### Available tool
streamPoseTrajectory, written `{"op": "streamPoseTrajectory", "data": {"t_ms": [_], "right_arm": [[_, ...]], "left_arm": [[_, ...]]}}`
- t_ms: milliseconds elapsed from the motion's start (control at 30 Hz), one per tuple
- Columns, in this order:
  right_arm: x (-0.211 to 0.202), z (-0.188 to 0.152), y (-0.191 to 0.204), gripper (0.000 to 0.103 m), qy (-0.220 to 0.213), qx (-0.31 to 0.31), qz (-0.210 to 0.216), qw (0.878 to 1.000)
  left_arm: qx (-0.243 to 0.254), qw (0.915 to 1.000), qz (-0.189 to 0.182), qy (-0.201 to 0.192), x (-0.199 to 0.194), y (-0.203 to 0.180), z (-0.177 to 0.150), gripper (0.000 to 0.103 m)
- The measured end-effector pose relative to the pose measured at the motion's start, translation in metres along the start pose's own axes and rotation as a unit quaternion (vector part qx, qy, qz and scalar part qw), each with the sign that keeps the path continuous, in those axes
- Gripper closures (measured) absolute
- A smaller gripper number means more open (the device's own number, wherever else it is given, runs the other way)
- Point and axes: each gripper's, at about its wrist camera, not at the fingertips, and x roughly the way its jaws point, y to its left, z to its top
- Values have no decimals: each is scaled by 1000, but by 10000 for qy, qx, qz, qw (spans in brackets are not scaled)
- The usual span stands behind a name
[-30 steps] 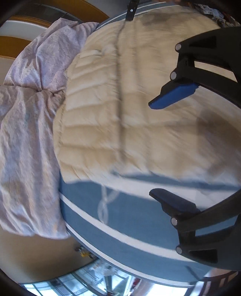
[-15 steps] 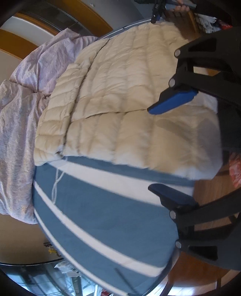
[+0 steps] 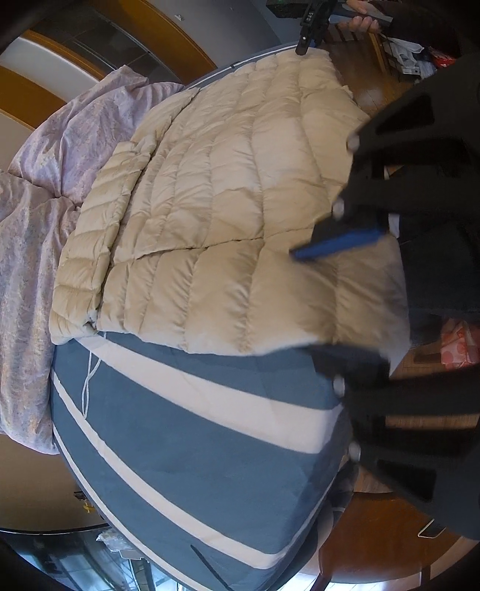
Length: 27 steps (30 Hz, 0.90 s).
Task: Fold large clothes
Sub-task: 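Grasp one side edge of the jacket with both tools, then fold the held side edge over toward the jacket's middle with both tools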
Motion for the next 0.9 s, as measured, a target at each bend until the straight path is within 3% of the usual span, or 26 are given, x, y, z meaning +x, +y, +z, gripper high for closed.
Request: {"op": "streamPoseTrajectory", "data": {"t_ms": [67, 267, 900], "right_arm": [[1, -3, 0, 82, 33, -23, -84, 10000], [1, -5, 4, 93, -49, -166, -130, 9998], [-18, 11, 18, 97, -682, -280, -520, 9959]], "left_arm": [[4, 10000, -32, 41, 1, -1, 1, 83], [203, 9998, 73, 21, 0, -13, 2, 96], [522, 9942, 639, -696, -38, -26, 24, 99]]}}
